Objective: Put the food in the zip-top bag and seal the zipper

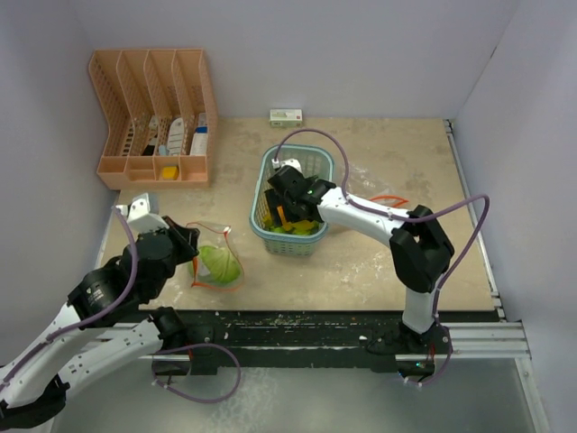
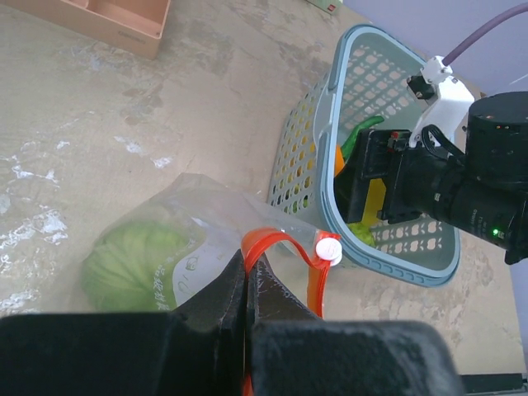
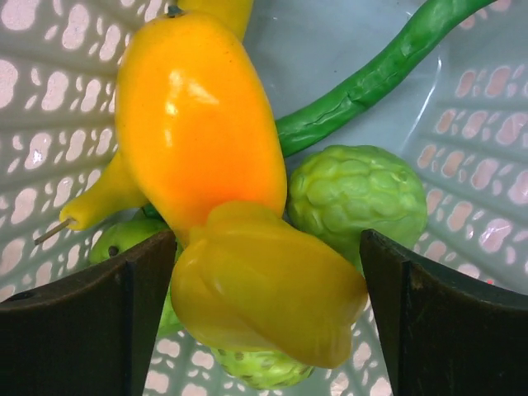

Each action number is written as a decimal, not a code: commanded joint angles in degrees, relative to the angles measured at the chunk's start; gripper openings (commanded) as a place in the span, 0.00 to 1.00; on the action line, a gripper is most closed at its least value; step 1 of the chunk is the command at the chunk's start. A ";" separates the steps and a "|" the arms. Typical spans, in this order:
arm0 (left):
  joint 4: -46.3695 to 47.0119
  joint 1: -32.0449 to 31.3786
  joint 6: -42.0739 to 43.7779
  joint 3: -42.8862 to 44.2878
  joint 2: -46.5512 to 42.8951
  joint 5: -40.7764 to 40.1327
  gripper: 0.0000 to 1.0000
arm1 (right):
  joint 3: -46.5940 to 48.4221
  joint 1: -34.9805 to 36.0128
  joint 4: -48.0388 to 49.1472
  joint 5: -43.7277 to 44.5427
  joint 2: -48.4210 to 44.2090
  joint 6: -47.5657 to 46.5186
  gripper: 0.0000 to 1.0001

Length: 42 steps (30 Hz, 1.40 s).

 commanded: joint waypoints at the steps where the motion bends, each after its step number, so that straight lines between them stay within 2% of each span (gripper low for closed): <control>1: 0.99 -0.16 -0.73 1.06 -1.05 -1.98 0.00 | 1.74 -0.28 -2.81 0.51 0.73 -0.36 0.83; 3: 0.17 -0.14 -0.80 1.68 -0.86 -2.32 0.00 | 1.40 -0.33 -2.37 0.60 -0.25 -0.32 0.66; 5: -0.40 -0.15 -0.86 2.25 -0.67 -2.33 0.00 | 1.63 -0.46 -2.36 0.87 -1.81 -0.43 0.55; 7: -0.51 -0.11 -0.97 2.28 -0.73 -2.41 0.00 | 2.30 -0.43 -2.51 1.06 -3.57 -0.79 0.47; 10: -0.55 -0.16 -1.57 1.84 -0.87 -2.33 0.00 | 3.87 -0.48 -3.35 1.65 -6.42 -1.54 0.40; 17: -0.69 -0.16 -2.17 1.50 -1.19 -2.02 0.00 | 4.54 -1.15 -1.63 2.94 -12.14 -3.65 0.37; 24: -0.49 -0.14 -2.36 1.59 0.01 -2.47 0.00 | 2.00 -1.28 3.71 -4.10 -19.04 -6.01 0.35; 26: -0.02 -0.16 -2.49 1.38 0.13 -2.22 0.00 | 0.68 -1.45 4.92 -2.44 -19.83 -6.28 0.38; 28: 0.45 -0.16 -2.50 1.21 0.13 -1.85 0.00 | 0.90 -1.95 4.70 -0.53 -18.90 -6.77 0.45; 33: 0.48 -0.16 -2.48 1.31 0.16 -1.71 0.00 | 1.24 -3.43 6.61 2.87 -15.00 -8.03 0.72; 37: 0.05 -0.16 -2.75 1.23 -0.52 -1.63 0.00 | 3.22 -4.17 4.98 5.23 -11.89 -7.66 0.97; 42: -0.37 -0.12 -2.77 1.02 -1.60 -1.83 0.00 | 2.90 -4.13 2.31 1.84 -14.92 -6.94 0.99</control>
